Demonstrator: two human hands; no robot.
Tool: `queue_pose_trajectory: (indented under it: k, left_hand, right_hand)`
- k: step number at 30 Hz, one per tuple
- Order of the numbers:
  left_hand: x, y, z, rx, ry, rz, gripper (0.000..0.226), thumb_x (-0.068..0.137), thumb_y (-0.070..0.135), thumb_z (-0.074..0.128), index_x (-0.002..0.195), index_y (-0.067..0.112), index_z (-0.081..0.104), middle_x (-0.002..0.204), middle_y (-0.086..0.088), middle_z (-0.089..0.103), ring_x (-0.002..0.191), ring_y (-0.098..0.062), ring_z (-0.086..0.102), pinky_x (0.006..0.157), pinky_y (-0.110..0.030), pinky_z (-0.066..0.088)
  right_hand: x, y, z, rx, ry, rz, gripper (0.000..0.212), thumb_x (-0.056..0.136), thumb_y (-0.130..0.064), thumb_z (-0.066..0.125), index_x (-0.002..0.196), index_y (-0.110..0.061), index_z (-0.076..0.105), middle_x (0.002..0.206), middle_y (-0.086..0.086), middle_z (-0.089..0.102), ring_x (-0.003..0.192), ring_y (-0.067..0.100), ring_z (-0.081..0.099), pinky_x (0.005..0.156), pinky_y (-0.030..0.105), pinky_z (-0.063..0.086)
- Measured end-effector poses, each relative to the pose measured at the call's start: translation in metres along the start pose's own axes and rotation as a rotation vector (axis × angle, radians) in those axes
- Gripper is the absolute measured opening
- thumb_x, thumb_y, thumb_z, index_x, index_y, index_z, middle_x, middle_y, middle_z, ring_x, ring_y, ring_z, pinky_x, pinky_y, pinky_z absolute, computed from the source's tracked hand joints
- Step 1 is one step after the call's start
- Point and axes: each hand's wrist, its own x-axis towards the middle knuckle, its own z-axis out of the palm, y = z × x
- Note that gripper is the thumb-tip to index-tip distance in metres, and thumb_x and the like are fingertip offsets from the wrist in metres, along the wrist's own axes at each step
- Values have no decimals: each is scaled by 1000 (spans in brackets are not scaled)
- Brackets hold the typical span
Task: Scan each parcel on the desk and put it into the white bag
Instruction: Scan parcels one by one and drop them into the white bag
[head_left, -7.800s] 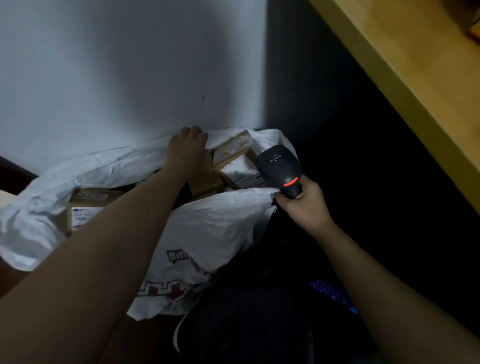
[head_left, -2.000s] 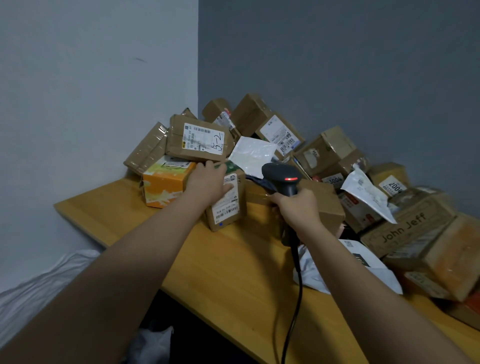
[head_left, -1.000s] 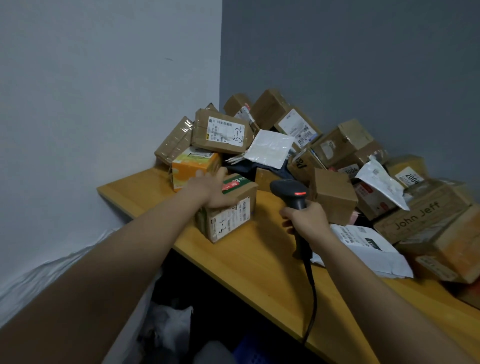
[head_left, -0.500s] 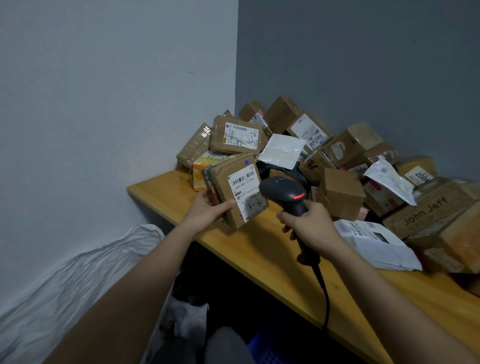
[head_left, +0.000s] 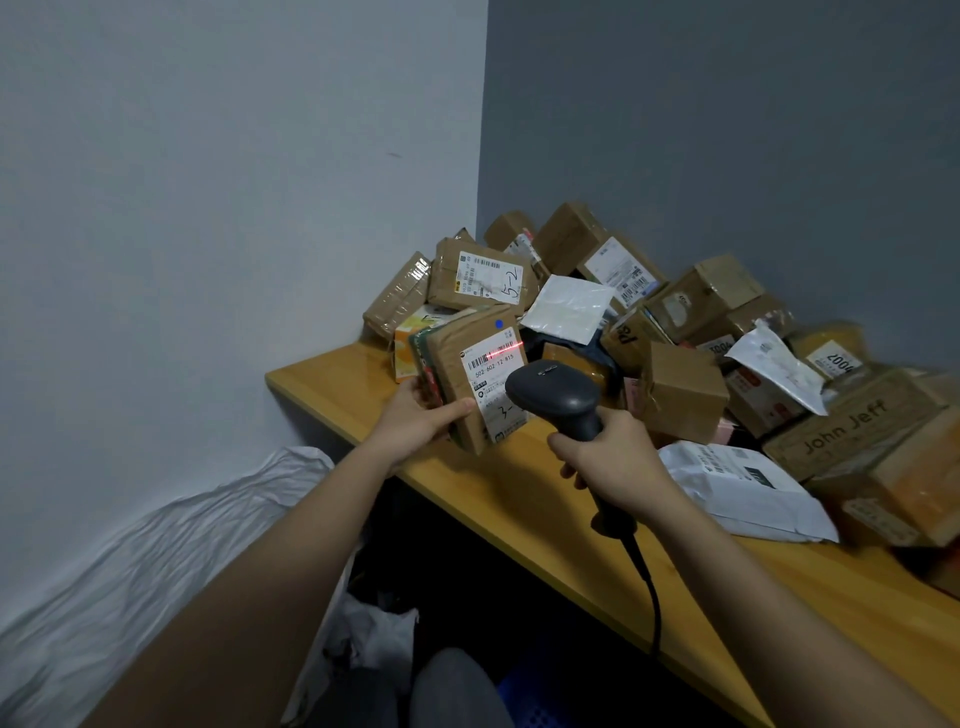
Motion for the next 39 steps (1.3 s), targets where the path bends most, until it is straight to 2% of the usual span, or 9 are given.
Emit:
queue_pose_trajectory:
  k: [8, 12, 15, 20, 24, 27, 30, 34, 39]
  left_hand:
    - [-16, -9, -39, -45, 83, 20, 83, 76, 25, 80, 143, 14, 33, 134, -4, 56, 112, -18, 59, 98, -42, 51]
    - [-40, -13, -86, -51, 248, 67, 77, 78, 21, 79, 140, 12, 36, 124, -1, 57, 106, -13, 59, 90, -27, 50]
    - [-62, -26, -143, 30, 393, 66, 87, 65, 39, 86, 136, 15, 42, 121, 0, 57, 107, -15, 59, 93, -32, 51]
    - [-107, -90, -241, 176, 567, -114, 114, 39, 67, 77, 136, 18, 43, 127, -3, 58, 115, -24, 58, 98, -49, 50]
    - [-145, -151, -283, 319, 616, -319, 84, 63, 47, 84, 131, 13, 47, 123, -9, 60, 114, -31, 57, 96, -51, 49]
    - [-157, -191, -298, 474, 565, -490, 81, 65, 51, 82, 130, 14, 49, 118, -5, 58, 114, -30, 55, 98, -41, 45]
    - [-146, -220, -300, 477, 483, -559, 106, 46, 71, 73, 135, 20, 44, 130, -10, 52, 120, -32, 51, 100, -46, 45]
    - [-113, -228, -284, 472, 437, -484, 91, 82, 38, 73, 150, 8, 21, 153, -17, 21, 142, -31, 23, 111, -39, 31]
    - [-71, -206, -262, 299, 431, -312, 45, 93, 18, 62, 136, 10, 50, 135, -9, 54, 122, -23, 52, 95, -28, 42]
  right_hand:
    - [1, -19, 17, 61, -44, -24, 9, 87, -14, 68, 88, -13, 59, 74, 11, 69, 46, 5, 58, 47, 17, 47]
    - [5, -43, 51, 51, -134, -60, 9, 87, -13, 68, 91, -12, 60, 78, 15, 69, 55, 15, 62, 53, 28, 51]
    - [11, -65, 93, 4, -181, -146, 8, 84, -14, 68, 85, -15, 60, 81, 17, 70, 65, 25, 67, 63, 40, 55]
    - [24, -84, 192, -56, -247, -200, 12, 80, -18, 71, 77, -12, 61, 74, 19, 70, 71, 33, 68, 67, 45, 55]
    - [37, -75, 264, -172, -354, -204, 13, 76, -21, 70, 77, -9, 67, 68, 8, 69, 70, 26, 70, 69, 37, 55]
    - [45, -62, 297, -247, -406, -186, 15, 72, -25, 70, 75, -10, 69, 68, 10, 71, 69, 26, 71, 74, 42, 59]
    - [53, -48, 308, -280, -435, -158, 10, 73, -22, 70, 72, -13, 66, 70, 11, 70, 72, 28, 70, 74, 41, 58]
    - [66, -36, 302, -305, -431, -121, 12, 76, -18, 70, 71, -10, 64, 69, 10, 68, 73, 27, 68, 71, 39, 53]
    - [72, -32, 271, -213, -363, -64, 10, 81, -16, 70, 76, -10, 64, 59, 7, 68, 60, 25, 68, 62, 38, 54]
